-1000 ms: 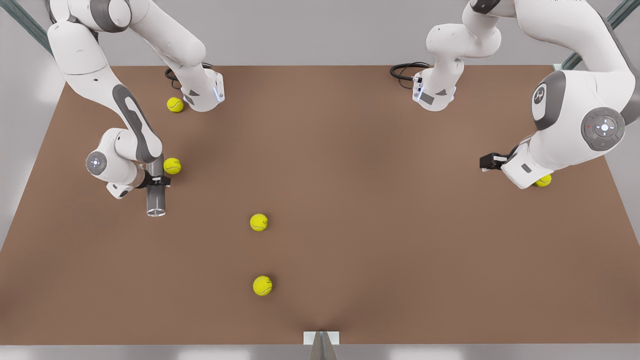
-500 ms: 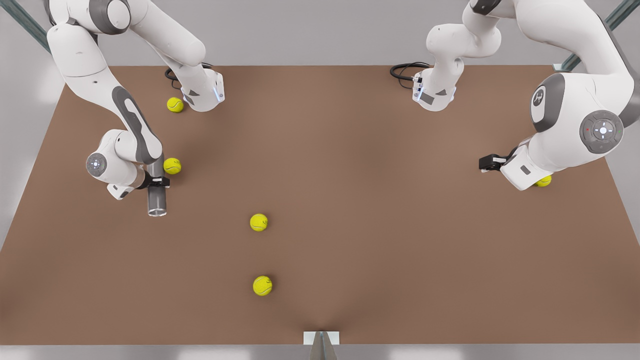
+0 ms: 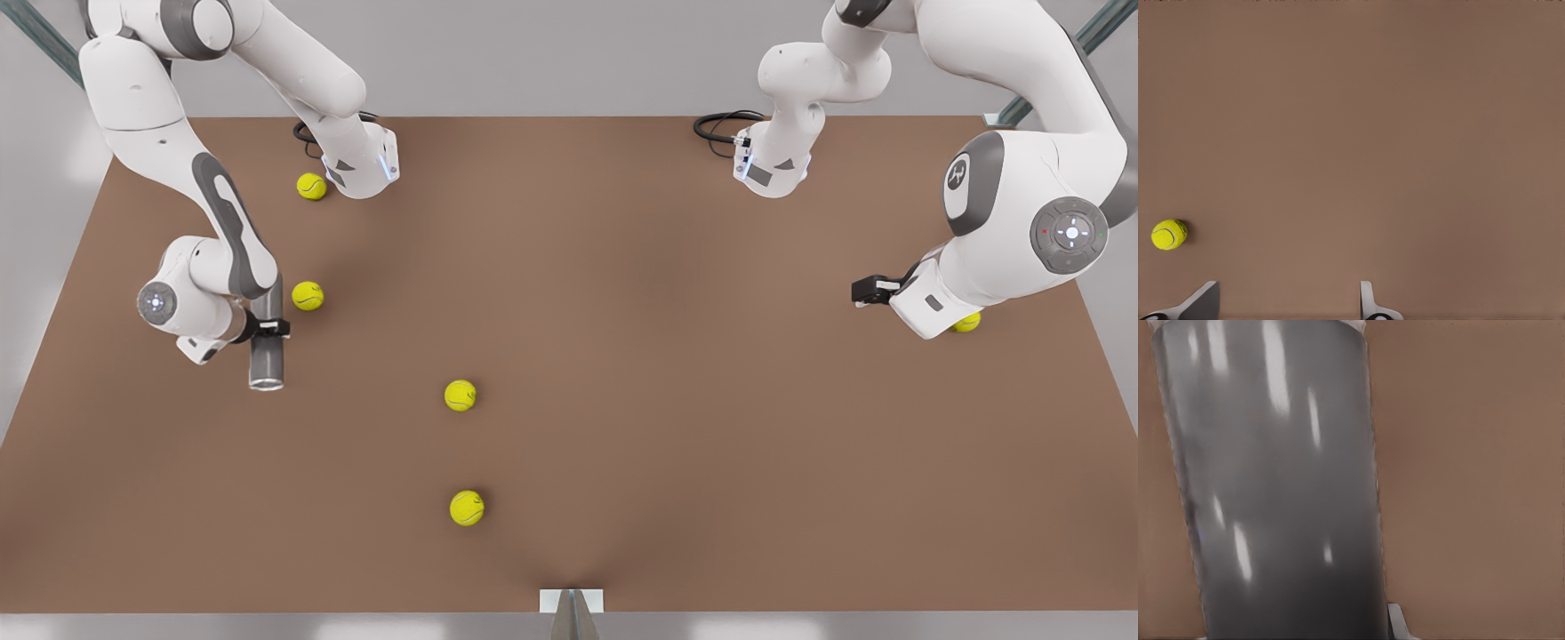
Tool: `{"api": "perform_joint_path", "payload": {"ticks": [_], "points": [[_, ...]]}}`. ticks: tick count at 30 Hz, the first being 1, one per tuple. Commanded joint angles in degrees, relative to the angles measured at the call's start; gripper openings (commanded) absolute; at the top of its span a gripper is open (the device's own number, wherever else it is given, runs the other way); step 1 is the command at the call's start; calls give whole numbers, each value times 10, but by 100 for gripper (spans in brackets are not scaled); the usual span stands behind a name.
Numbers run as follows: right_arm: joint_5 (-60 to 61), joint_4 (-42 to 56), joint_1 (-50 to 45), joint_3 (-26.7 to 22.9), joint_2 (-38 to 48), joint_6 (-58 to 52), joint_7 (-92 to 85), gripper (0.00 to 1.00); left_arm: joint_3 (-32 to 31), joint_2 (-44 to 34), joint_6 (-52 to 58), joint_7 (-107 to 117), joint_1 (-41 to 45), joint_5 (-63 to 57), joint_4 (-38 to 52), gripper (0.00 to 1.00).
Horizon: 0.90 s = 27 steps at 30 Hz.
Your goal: Put the tennis tube upright
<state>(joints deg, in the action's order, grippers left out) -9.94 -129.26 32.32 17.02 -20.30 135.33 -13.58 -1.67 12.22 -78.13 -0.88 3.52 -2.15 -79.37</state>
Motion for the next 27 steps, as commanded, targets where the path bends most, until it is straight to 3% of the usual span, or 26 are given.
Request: {"api": "perform_joint_path", "payload": {"ticks": [1,7,12,16,27], "points": [[-1,7,-1,0,0,-9,-1,74,0,0,0,0,0,0,0,100],[-5,88,-16,35,4,-102,-19,74,0,0,0,0,0,0,0,100],[-14,171,-91,43,4,-162,-16,74,0,0,0,0,0,0,0,100],[-27,206,-182,42,4,-175,-13,74,0,0,-1,0,0,0,0,100],[-69,305,-551,42,-5,-208,-12,74,0,0,-1,0,0,0,0,100]]}}
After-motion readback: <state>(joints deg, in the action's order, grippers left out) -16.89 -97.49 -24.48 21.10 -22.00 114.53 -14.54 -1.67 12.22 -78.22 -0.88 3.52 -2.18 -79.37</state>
